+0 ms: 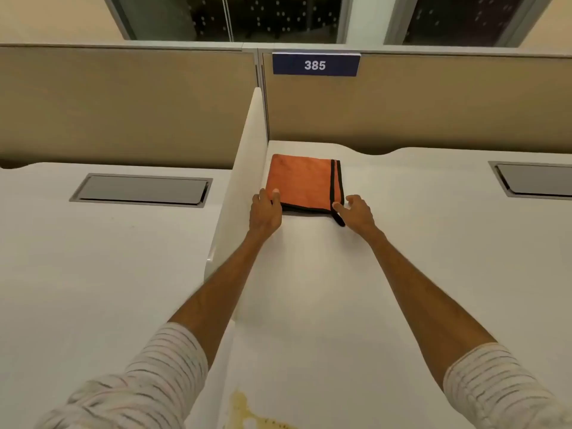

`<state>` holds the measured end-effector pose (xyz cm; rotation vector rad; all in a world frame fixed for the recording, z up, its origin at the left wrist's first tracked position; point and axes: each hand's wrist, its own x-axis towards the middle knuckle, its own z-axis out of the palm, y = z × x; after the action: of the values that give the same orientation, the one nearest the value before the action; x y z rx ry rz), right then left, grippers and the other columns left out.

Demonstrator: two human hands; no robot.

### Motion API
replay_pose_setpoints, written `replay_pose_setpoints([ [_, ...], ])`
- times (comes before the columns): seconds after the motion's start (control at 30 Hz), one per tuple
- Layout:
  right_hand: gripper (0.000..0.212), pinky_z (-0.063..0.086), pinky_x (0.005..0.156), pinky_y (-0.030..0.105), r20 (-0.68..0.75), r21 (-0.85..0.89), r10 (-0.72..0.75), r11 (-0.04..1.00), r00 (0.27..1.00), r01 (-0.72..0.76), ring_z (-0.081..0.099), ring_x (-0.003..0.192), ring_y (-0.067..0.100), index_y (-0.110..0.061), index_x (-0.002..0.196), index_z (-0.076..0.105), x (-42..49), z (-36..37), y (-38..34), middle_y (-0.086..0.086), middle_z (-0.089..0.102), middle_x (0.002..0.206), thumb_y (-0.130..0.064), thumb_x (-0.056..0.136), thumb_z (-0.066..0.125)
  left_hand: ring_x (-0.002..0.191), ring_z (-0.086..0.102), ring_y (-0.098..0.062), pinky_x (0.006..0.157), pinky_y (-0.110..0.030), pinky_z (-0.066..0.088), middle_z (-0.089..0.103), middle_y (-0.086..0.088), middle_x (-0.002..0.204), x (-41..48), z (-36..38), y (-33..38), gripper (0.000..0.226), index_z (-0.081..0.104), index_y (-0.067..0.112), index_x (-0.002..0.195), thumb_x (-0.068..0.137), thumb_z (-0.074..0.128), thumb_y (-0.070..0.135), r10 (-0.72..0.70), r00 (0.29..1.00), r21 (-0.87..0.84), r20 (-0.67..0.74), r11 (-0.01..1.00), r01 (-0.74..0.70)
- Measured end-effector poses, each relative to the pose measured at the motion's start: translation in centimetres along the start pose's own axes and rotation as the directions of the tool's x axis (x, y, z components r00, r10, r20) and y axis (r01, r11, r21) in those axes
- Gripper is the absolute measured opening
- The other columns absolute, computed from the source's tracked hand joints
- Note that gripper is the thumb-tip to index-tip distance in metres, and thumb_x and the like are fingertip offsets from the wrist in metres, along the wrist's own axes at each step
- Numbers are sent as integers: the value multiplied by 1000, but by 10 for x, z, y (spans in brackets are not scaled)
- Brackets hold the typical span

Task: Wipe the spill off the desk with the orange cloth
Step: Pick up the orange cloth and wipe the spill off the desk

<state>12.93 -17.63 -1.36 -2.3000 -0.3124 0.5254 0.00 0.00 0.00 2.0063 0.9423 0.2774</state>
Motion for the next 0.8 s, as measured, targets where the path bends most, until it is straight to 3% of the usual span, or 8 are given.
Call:
replay_pose_setpoints([
  [0.17, 63, 44, 102, 38, 4, 121, 81, 989, 997, -81, 53, 127, 32, -3, 144, 37, 8, 3, -16, 16, 51, 142, -35, 96, 63, 113, 58, -36, 95, -43, 47, 59, -21, 123, 14, 0, 9, 46, 50, -2, 124, 106, 35, 37, -77, 997, -56, -3, 995, 77],
  [0.27, 62, 48, 102, 39, -9, 172, 139, 976, 990, -136, 56, 120, 30, -4, 142, 39, 17, 9, -18, 13, 53, 137, -35, 94, 65, 107, 61, -37, 84, -37, 48, 62, -23, 117, 19, 2, 7, 34, 53, -6, 117, 102, 47, 23, -102, 995, -63, -7, 993, 102],
  [0.37, 41, 50, 79, 30, -21, 263, 221, 942, 975, -207, 57, 93, 21, -6, 116, 55, 23, 14, -25, 9, 53, 111, -34, 90, 69, 86, 62, -36, 67, -31, 46, 62, -22, 93, 23, 2, 6, 16, 58, -2, 97, 93, 57, 13, -131, 991, -71, -9, 989, 130],
  [0.4, 44, 52, 79, 32, -14, 292, 245, 928, 969, -230, 59, 94, 23, -5, 116, 55, 24, 16, -26, 10, 55, 110, -34, 88, 72, 75, 58, -28, 60, -26, 43, 56, -13, 79, 24, 2, 6, 11, 53, 5, 84, 91, 58, 11, -140, 990, -76, -8, 987, 139],
  [0.5, 63, 53, 97, 43, 5, 282, 280, 921, 960, -270, 61, 112, 32, -2, 128, 51, 23, 21, -29, 13, 60, 122, -35, 81, 79, 55, 39, -12, 47, -20, 29, 37, 3, 63, 25, 3, 7, 35, 32, 16, 64, 88, 55, 6, -178, 984, -101, -25, 979, 175],
  [0.57, 65, 53, 98, 45, 27, 256, 289, 924, 957, -286, 61, 113, 33, -3, 127, 53, 20, 24, -27, 13, 62, 123, -35, 78, 82, 52, 38, -11, 47, -22, 28, 39, 3, 60, 22, 5, 9, 33, 33, 16, 61, 85, 51, 3, -204, 978, -127, -33, 972, 199],
  [0.73, 37, 57, 89, 40, -49, 362, 220, 913, 974, -188, 67, 98, 28, -5, 108, 67, 4, 18, -22, 7, 69, 101, -24, 78, 79, 54, 39, -11, 48, -20, 30, 42, 3, 58, 1, 12, 15, 36, 39, 17, 58, 88, 50, 1, -200, 976, -287, -88, 943, 167],
  [0.8, 29, 58, 87, 38, -73, 397, 175, 908, 982, -133, 67, 93, 27, -6, 103, 68, -7, 10, -22, 6, 68, 96, -22, 80, 77, 62, 45, -13, 53, -21, 36, 48, 3, 65, -9, 12, 17, 26, 50, 12, 66, 90, 50, 1, -191, 974, -353, -120, 926, 138],
])
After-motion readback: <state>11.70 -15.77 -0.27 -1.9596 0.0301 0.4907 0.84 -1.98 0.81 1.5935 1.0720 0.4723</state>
